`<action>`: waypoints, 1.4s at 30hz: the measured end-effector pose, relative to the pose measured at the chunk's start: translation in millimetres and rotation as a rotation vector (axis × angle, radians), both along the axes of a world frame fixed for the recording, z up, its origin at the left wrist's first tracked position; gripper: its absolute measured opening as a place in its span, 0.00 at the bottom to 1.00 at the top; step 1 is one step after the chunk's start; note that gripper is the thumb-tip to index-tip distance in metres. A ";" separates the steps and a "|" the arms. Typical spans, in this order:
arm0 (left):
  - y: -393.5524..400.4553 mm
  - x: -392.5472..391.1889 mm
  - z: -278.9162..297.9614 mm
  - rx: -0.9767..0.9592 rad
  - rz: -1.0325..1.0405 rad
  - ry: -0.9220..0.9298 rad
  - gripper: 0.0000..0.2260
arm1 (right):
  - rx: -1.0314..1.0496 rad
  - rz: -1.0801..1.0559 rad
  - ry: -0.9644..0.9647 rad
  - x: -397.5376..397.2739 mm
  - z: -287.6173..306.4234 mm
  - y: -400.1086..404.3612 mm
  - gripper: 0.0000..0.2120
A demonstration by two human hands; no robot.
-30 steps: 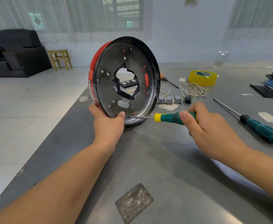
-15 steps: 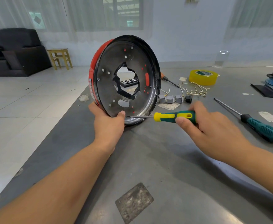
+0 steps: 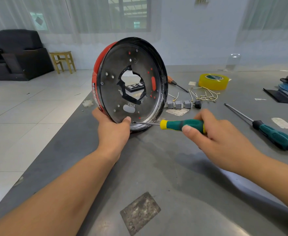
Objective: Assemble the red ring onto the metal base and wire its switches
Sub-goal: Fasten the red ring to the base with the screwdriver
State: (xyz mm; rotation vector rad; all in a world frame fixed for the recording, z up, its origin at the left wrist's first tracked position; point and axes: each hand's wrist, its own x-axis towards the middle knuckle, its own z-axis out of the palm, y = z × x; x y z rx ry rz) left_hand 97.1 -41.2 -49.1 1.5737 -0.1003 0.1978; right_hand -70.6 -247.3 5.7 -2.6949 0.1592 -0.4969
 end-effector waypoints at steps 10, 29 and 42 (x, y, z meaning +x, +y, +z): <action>-0.7 1.7 -2.9 0.045 0.034 -0.010 0.24 | -0.433 0.120 -0.072 -1.5 9.7 -5.7 0.26; -0.8 -0.4 0.7 0.047 0.003 0.002 0.25 | 0.536 -0.036 0.115 8.4 -4.5 4.2 0.24; 0.6 0.5 -1.7 0.004 -0.011 0.000 0.27 | 0.150 -0.138 -0.281 8.5 3.9 -21.1 0.21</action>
